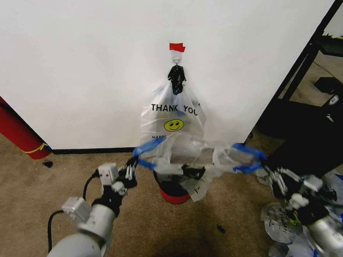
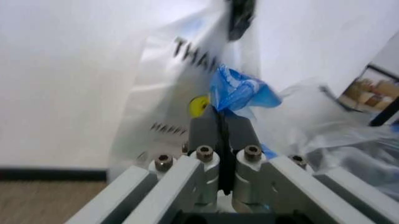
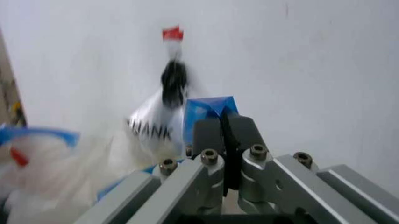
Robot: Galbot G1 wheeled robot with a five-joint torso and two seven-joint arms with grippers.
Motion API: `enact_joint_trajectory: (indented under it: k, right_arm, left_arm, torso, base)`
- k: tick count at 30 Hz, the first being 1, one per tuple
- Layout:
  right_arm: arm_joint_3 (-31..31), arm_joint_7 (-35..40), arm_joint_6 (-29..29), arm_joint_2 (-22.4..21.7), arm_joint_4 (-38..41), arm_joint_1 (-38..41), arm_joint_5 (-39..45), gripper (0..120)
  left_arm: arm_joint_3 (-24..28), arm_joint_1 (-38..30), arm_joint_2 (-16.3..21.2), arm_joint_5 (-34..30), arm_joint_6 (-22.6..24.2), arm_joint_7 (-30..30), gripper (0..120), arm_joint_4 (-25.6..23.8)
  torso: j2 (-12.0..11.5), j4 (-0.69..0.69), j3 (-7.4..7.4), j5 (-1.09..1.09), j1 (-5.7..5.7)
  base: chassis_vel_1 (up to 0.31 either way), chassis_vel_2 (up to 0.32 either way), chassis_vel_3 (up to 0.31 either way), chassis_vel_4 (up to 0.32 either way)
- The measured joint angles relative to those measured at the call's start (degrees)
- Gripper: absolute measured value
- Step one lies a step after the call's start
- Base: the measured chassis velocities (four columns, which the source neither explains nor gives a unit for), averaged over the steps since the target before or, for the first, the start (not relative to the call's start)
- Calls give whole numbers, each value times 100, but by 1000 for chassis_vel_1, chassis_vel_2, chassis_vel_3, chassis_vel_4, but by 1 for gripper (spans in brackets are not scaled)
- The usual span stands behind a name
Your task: Pick up the garbage bag from the wall and place it over the trash bin.
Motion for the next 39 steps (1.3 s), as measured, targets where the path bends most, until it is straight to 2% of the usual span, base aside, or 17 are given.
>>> enact_joint_trajectory:
  k: [2, 7, 13, 19, 25, 30, 39]
  right_arm:
    - [-219, 351, -106, -71, 124, 269, 97, 0]
    - [-560, 491, -104, -140, -12, 573, 75, 0]
    - [-1144, 771, -16, -43, -444, 910, -21, 0]
    - [-1596, 1000, -13, 114, -786, 1190, -122, 0]
    - [-2157, 1270, 5, 409, -1252, 1524, -246, 0]
    - [-2235, 1223, 122, 491, -1460, 1394, -634, 0]
    - [-1867, 1497, 59, 495, -1330, 687, -1335, 0]
  left_arm:
    - [95, -167, 5, 17, -16, 36, 0, 0]
    - [237, -441, 7, 28, -115, 79, 0, 24]
    - [362, -851, -28, -197, -124, 22, 0, 424]
    - [459, -816, -163, -150, -168, 36, 0, 814]
    - [470, -829, -387, -20, -320, 58, 0, 1464]
    - [557, -584, -528, 145, -350, 27, 0, 1608]
    - [654, -177, -634, 289, -142, -140, 0, 1374]
  torso:
    - [0, -1, 0, -2, 0]
    - [0, -2, 0, -1, 0]
    - [0, -4, 0, 1, 0]
    - [0, -2, 0, -1, 0]
    - [0, -2, -1, -1, -1]
    - [0, -2, -1, 0, -1]
    - [1, -3, -2, 0, -1]
  base:
    - [0, 0, 0, 0]
    - [0, 0, 0, 0]
    - [0, 0, 0, 0]
    - [0, 0, 0, 0]
    - [0, 0, 0, 0]
    - [0, 0, 0, 0]
    - [0, 0, 0, 0]
